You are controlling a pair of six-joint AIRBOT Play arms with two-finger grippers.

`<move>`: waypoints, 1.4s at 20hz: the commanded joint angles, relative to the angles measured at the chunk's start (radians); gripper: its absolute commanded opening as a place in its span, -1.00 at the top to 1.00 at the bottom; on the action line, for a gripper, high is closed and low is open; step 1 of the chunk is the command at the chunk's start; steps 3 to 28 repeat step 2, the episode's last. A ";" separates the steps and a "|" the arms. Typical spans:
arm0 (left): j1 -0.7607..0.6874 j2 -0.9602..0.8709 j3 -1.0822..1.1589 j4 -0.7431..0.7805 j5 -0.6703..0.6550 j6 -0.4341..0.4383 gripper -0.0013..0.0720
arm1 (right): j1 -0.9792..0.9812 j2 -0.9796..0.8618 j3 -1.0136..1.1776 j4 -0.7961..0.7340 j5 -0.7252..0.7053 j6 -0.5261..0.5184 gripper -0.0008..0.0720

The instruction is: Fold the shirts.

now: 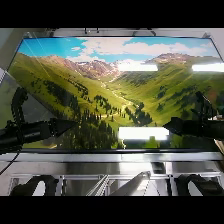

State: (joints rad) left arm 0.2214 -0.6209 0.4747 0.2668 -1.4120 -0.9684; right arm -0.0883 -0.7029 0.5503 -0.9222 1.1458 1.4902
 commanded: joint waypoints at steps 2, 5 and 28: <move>-0.001 0.003 -0.005 0.002 0.001 -0.002 0.90 | 0.004 0.002 -0.005 0.004 -0.005 -0.002 0.92; -0.001 0.003 -0.005 0.002 0.001 -0.002 0.90 | 0.004 0.002 -0.005 0.004 -0.005 -0.002 0.92; -0.001 0.003 -0.005 0.002 0.001 -0.002 0.90 | 0.004 0.002 -0.005 0.004 -0.005 -0.002 0.92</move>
